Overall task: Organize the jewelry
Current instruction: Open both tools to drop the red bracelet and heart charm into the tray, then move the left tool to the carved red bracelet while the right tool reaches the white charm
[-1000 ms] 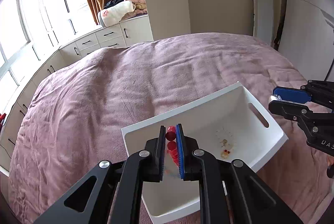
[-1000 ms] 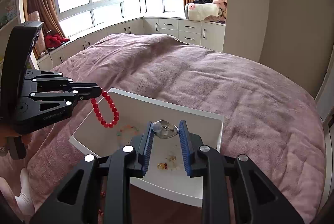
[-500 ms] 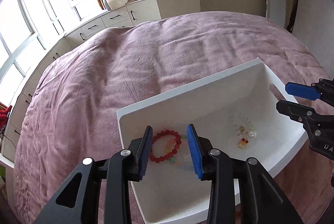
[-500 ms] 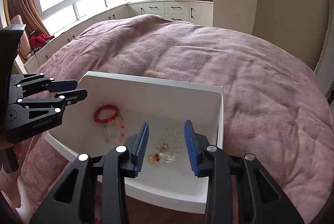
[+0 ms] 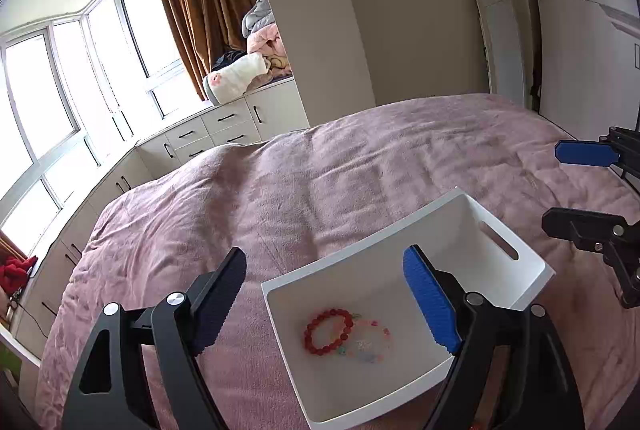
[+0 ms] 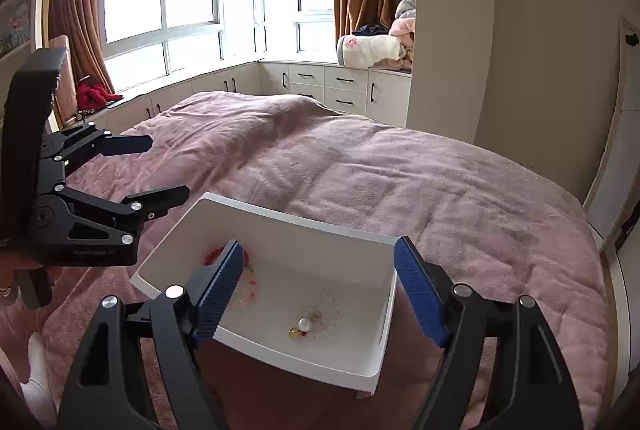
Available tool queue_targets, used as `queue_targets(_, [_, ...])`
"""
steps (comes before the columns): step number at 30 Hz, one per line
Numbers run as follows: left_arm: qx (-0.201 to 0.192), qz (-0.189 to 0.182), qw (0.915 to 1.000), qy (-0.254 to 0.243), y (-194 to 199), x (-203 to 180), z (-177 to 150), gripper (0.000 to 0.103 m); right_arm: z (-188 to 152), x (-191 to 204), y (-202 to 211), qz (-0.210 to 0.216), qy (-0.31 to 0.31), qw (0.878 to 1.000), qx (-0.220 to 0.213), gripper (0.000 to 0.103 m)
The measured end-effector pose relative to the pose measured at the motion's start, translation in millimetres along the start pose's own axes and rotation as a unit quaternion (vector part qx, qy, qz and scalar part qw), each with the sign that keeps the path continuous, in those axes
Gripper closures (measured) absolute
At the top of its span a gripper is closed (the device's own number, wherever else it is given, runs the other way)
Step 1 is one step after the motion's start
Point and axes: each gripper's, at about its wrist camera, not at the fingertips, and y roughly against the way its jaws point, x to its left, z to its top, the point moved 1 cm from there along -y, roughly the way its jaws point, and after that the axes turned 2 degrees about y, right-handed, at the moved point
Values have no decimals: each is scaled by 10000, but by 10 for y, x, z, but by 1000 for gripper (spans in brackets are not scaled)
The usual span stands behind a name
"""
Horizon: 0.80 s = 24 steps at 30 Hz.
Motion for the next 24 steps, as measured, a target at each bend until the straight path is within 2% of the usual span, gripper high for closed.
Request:
queue_targets(3, [-141, -168, 9997, 89, 242, 5, -13, 20, -34, 123, 313, 170, 161, 9996, -128, 20])
queue_targets(8, [-345, -646, 9969, 300, 668, -23, -175, 19, -250, 335, 756, 444, 311, 9983, -210, 20])
queue_targets(11, [-401, -735, 9963, 206, 853, -102, -312, 18, -450, 434, 936, 526, 379, 9978, -118, 20])
queue_targets(16, [-170, -878, 9959, 103, 993, -252, -603, 12, -884, 601, 1071, 786, 524, 9954, 134, 18])
queue_targets(18, [-96, -835, 9965, -11, 981, -306, -735, 12, -1082, 658, 1041, 1031, 609, 9923, 320, 18])
queue_targets(21, [105, -812, 9966, -125, 881, -353, -914, 12, -1389, 789, 968, 1505, 777, 9835, 630, 18])
queue_targets(24, [397, -861, 9954, -102, 733, -366, -1057, 12, -1644, 1019, 874, 1792, 1179, 9717, 989, 19])
